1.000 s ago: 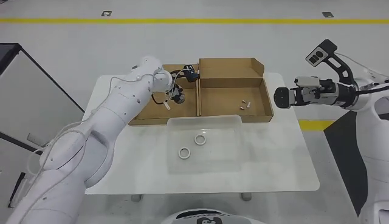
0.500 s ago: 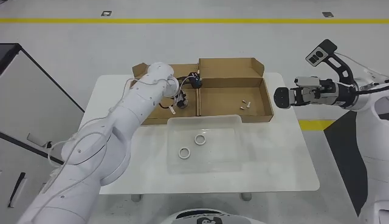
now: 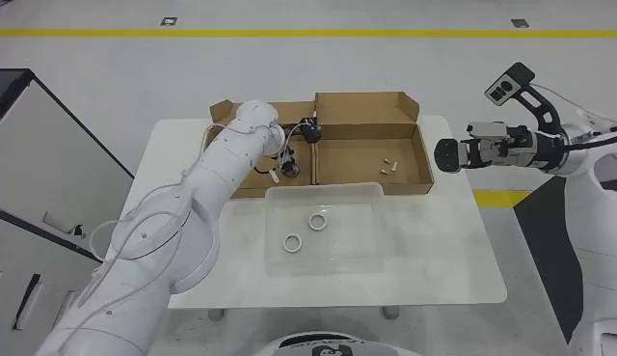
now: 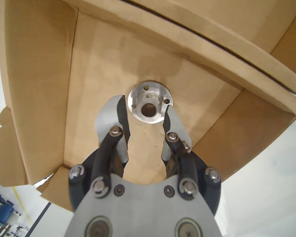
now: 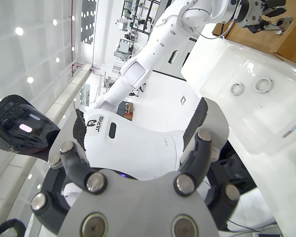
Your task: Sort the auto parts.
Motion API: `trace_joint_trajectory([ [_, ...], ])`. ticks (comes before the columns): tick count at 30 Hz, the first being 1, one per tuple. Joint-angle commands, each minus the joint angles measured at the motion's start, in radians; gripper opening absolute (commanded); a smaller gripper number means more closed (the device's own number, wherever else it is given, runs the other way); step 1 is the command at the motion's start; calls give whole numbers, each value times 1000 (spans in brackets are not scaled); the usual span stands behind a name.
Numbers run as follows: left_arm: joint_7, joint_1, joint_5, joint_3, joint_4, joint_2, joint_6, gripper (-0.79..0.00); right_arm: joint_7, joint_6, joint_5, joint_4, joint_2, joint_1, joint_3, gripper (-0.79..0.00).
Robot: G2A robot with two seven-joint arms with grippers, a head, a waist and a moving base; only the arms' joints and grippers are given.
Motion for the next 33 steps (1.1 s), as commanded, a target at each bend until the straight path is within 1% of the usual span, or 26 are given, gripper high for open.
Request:
trace_joint_trajectory([
  [1,11,-6,-7,-5,11,-4,-2,0,0,0,0,0,0,0,0,0],
  [5,24,-25,-17,-16,27,-8,-12,0,0,0,0,0,0,0,0,0],
  [8,34,-55,-22,-25,28,-9,-34,0,0,0,0,0,0,0,0,0],
  [10,43,-79,-39,-37,28,-7,-83,0,0,0,0,0,0,0,0,0],
  [12,61,-101,-86,-63,46,-1,-111,0,0,0,0,0,0,0,0,0],
  [13,64,-113,-112,-75,41,1,-143,0,0,0,0,0,0,0,0,0],
  [18,8,-152,-178,-110,38,20,-263,0,0,0,0,0,0,0,0,0],
  [20,-17,-157,-206,-122,33,29,-294,0,0,0,0,0,0,0,0,0],
  [21,-27,-154,-223,-129,14,33,-294,0,0,0,0,0,0,0,0,0],
  [24,-44,-136,-270,-138,-31,57,-294,0,0,0,0,0,0,0,0,0],
  [28,-45,-111,-298,-127,-117,100,-293,0,0,0,0,0,0,0,0,0],
  [31,-70,-84,-326,-112,-214,143,-268,0,0,0,0,0,0,0,0,0],
  [33,-107,-64,-351,-104,-308,179,-231,0,0,0,0,0,0,0,0,0],
])
